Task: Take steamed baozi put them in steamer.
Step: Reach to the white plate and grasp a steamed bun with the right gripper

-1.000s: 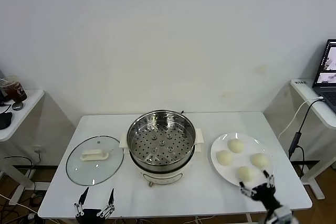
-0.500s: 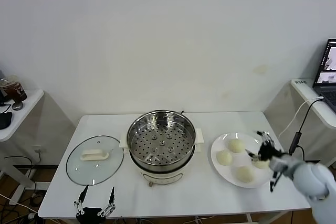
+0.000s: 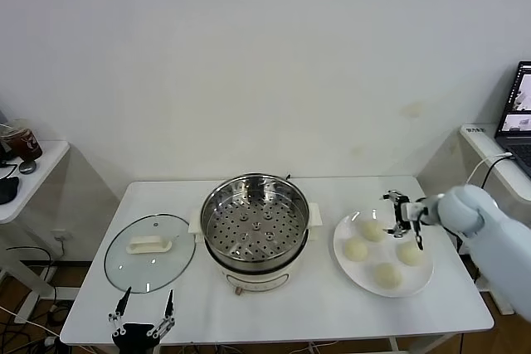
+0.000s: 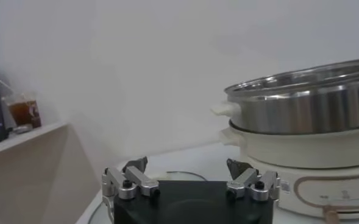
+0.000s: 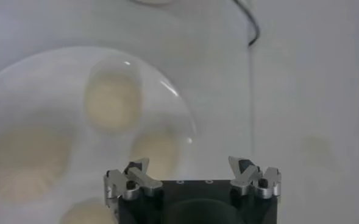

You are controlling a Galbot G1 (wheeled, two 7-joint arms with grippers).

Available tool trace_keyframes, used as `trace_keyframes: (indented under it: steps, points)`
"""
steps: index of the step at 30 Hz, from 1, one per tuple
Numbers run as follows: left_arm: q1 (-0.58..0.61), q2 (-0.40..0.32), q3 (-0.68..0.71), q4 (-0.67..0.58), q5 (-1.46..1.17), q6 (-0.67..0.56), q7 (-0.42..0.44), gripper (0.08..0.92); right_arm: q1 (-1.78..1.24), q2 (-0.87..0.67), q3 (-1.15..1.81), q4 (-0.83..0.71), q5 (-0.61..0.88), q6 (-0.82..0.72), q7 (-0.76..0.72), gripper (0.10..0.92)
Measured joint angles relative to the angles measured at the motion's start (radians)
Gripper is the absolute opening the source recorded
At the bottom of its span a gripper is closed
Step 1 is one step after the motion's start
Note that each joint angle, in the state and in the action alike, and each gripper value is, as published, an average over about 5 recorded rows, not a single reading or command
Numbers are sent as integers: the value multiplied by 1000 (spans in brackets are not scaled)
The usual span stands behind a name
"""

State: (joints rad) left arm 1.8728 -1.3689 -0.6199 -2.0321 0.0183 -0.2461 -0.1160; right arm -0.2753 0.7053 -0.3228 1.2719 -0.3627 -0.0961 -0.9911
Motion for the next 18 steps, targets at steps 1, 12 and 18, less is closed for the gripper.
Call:
trace_keyframes:
  steps: [1, 12, 18]
  points:
    - [-1, 0, -3, 1, 0, -1, 0, 823, 16, 10, -20, -21, -1, 0, -8, 823]
    - [-1, -2, -25, 2, 5, -4, 3, 823, 100, 93, -161, -182, -5, -4, -62, 823]
    - [5, -3, -33, -2, 8, -9, 5, 823, 114, 127, -184, -241, -16, -4, -63, 823]
